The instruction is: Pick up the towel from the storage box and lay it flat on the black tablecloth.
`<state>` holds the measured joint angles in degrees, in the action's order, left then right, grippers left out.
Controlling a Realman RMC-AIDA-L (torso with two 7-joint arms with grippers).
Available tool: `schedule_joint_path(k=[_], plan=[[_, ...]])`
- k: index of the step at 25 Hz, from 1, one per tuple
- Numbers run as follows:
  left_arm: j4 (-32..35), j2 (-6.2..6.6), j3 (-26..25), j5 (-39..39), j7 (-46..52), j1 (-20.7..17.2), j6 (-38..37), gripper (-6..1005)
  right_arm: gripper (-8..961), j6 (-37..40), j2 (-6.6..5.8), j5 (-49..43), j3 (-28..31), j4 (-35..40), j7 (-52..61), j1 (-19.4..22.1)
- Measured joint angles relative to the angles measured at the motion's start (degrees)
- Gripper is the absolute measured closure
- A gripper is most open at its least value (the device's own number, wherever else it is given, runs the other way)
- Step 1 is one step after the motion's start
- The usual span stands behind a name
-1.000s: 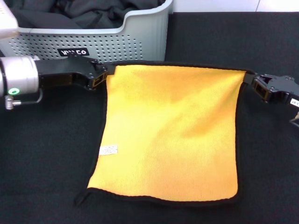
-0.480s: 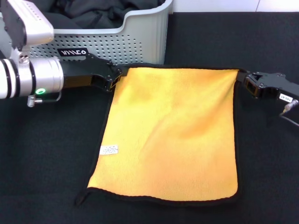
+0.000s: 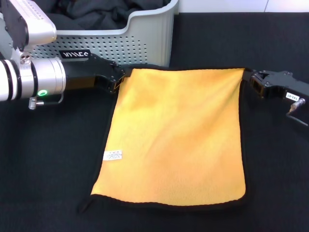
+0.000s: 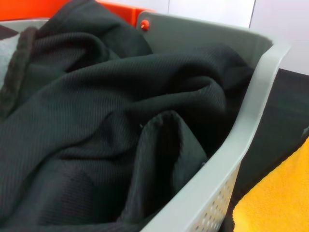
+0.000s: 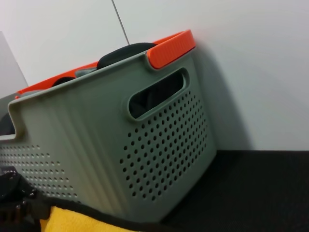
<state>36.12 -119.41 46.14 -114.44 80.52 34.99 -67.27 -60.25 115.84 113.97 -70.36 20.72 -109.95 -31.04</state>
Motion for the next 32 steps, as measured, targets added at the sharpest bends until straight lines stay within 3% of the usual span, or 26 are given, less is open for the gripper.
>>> schedule_joint_path(k=[8, 13, 16, 21, 24, 29, 31, 32], plan=[[-0.1, -0.12, 0.6, -0.1, 0.3, 0.0, -0.2, 832, 803, 0.2, 0.08, -0.3, -1.9, -1.7, 1.6, -2.3], [-0.1, 0.15, 0.5, 1.6, 0.7, -0.7, -0.5, 826, 801, 0.0, 0.33, 0.9, -1.4, -1.6, 1.2, -1.5], [0.3, 0.23, 0.5, 2.0, 0.7, -1.5, -0.7, 736, 799, -0.2, 0.26, 2.0, -1.2, -1.2, 1.0, -0.8], [1.8, 1.16, 0.5, 4.3, 0.7, -3.4, -4.7, 597, 563, -1.3, -0.05, 2.3, 0.5, 4.4, -0.2, 4.1], [3.4, 1.97, 0.5, 8.2, 0.0, -5.2, -13.3, 524, 325, -7.3, -0.44, 2.1, 1.0, 8.2, -2.0, 7.6], [4.5, 2.19, 0.5, 16.5, -3.4, -7.5, -32.3, 524, 135, -26.6, -1.75, -0.1, 0.8, 10.3, -6.7, 10.7], [4.5, 1.67, 0.7, 18.8, -5.2, -8.0, -38.0, 524, 127, -36.1, -1.99, -2.1, 0.9, 10.8, -7.7, 10.8], [4.6, 1.30, 0.8, 19.7, -5.8, -8.2, -40.4, 524, 124, -36.1, -1.99, -2.1, 0.9, 10.8, -7.7, 10.8]])
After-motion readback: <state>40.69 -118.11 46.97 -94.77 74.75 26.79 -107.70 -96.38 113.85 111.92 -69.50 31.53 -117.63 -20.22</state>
